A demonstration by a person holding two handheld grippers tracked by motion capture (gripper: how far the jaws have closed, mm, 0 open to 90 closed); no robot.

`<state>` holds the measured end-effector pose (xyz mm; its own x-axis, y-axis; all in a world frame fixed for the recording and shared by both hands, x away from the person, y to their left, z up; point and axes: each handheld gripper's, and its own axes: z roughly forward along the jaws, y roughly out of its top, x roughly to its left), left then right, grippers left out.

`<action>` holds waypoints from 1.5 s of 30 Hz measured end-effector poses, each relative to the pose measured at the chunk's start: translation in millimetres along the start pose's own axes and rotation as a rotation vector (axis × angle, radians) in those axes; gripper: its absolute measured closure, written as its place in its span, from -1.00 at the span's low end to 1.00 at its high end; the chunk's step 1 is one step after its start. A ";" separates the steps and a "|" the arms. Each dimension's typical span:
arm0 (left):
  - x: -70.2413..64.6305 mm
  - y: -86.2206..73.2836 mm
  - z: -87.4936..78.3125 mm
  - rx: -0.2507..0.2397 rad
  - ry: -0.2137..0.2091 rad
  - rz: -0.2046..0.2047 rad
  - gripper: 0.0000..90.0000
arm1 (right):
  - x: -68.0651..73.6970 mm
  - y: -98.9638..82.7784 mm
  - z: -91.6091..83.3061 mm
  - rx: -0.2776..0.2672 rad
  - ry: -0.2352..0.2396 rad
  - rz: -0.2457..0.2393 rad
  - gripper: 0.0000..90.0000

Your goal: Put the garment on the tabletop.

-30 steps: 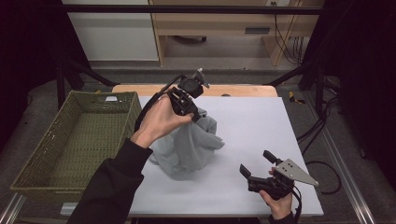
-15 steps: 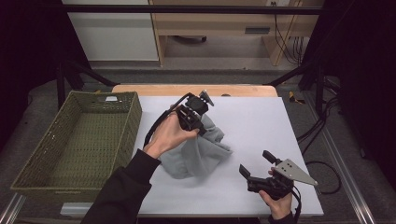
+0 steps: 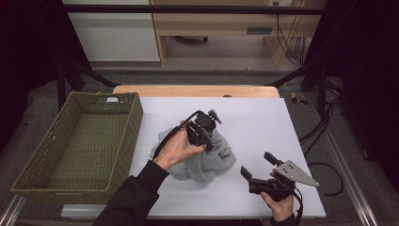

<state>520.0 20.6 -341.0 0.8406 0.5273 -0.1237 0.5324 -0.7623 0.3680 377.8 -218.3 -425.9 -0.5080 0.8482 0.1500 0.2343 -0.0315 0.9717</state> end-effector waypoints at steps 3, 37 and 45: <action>-2.2 0.4 0.2 -0.009 0.010 0.012 0.61 | -0.1 -0.3 0.1 0.005 0.004 -0.004 -0.99; -2.6 -73.9 -28.3 -0.726 0.012 -0.013 -0.80 | -1.3 0.7 -1.0 -0.004 0.009 0.004 -0.99; 1.5 -110.7 -28.5 -0.815 0.051 -0.028 -0.81 | -1.7 0.8 -1.3 -0.007 0.011 0.005 -0.99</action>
<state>459.5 116.5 -355.7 0.8117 0.5740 -0.1079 0.2970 -0.2467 0.9224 377.7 -220.5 -425.1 -0.5159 0.8423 0.1564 0.2311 -0.0389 0.9722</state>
